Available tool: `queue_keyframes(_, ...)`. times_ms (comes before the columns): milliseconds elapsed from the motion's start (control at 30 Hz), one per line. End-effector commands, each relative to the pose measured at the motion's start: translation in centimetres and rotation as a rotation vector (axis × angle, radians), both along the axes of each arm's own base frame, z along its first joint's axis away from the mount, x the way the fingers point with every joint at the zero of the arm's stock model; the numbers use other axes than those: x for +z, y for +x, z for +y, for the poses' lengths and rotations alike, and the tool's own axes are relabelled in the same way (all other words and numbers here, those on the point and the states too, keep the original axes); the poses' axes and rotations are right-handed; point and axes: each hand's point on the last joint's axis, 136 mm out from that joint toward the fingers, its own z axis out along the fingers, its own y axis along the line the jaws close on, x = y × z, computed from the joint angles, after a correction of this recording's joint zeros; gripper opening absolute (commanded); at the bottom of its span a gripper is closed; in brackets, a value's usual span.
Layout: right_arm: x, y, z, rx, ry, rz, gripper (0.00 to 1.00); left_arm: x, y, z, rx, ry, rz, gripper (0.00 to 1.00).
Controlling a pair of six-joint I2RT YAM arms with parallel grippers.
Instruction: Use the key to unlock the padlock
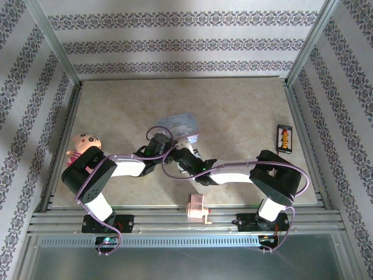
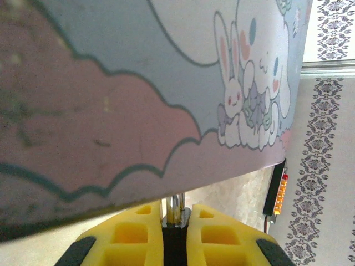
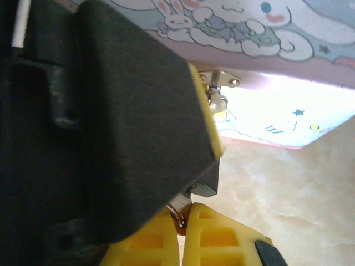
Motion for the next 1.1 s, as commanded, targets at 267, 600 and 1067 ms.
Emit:
queue_keyframes(267, 1.0, 1.6, -2.7, -0.152, 0.465, 0.188, 0.00, 0.5, -0.5, -1.7, -0.050, -0.078, 0.003, 0.31)
queue_keyframes(600, 0.6, 1.9, -3.3, -0.186, 0.512, 0.221, 0.00, 1.4, -0.6, -0.6, -0.022, -0.046, -0.023, 0.49)
queue_keyframes(1067, -0.4, 1.6, -3.5, -0.174, 0.470, 0.235, 0.00, 6.4, -0.4, 2.4, -0.018, 0.175, -0.181, 0.99)
